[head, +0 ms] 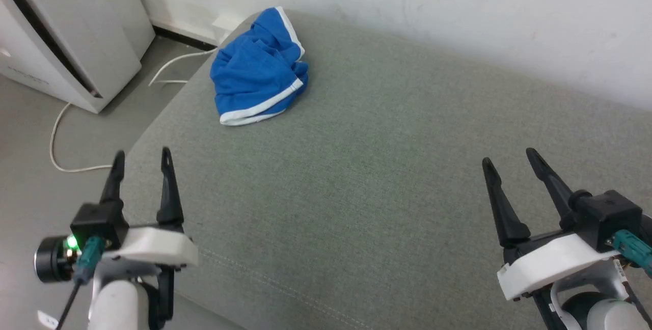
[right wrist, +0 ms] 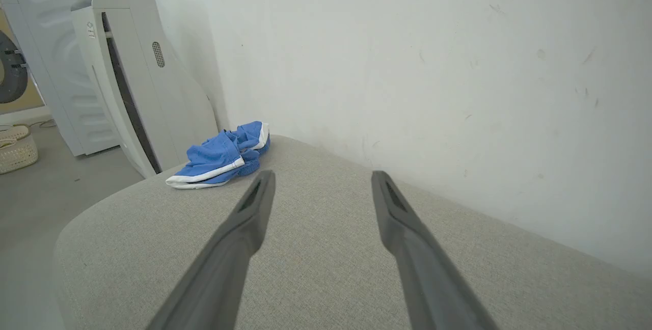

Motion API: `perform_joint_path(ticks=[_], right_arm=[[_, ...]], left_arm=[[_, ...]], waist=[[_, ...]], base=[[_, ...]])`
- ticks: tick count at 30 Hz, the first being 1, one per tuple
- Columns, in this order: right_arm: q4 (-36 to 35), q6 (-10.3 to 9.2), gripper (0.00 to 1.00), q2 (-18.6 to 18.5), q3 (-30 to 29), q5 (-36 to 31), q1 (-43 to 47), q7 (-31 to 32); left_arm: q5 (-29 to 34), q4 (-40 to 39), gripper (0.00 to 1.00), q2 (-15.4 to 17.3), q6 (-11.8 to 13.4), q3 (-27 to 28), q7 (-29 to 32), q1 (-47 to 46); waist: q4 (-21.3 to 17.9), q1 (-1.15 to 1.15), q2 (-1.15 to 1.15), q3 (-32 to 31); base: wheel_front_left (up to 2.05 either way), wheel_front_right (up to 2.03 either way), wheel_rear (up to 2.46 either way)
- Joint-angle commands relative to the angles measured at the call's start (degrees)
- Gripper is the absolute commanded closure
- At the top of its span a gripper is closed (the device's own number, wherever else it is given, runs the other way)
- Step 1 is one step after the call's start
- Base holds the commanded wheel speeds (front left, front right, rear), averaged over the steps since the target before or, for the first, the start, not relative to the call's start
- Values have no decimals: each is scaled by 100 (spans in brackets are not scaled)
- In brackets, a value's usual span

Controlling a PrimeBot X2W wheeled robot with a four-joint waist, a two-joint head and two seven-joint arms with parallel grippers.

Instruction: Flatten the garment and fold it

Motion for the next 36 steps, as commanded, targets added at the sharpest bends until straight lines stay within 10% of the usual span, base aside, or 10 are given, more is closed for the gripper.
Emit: perform_joint_path(ticks=[1, 20, 36], right_arm=[[-80, -5, 0, 6, 12, -23, -65, 26], [-338, -6, 0, 9, 197, -272, -999, -105], [-390, -6, 0, 11, 481, -376, -1587, -461]], left_arm=[[-31, 22, 0, 33, -40, 10, -56, -164], [-581, 1473, 0, 1074, -313, 508, 160, -3419], [-1803, 3725, 0, 2546, -842, -454, 3679, -5233]], waist=[[-11, 0, -1, 112], [-926, 0, -1, 1724], [-1865, 0, -1, 3009]], base=[[0, 0, 0], [0, 0, 0], [0, 0, 0]])
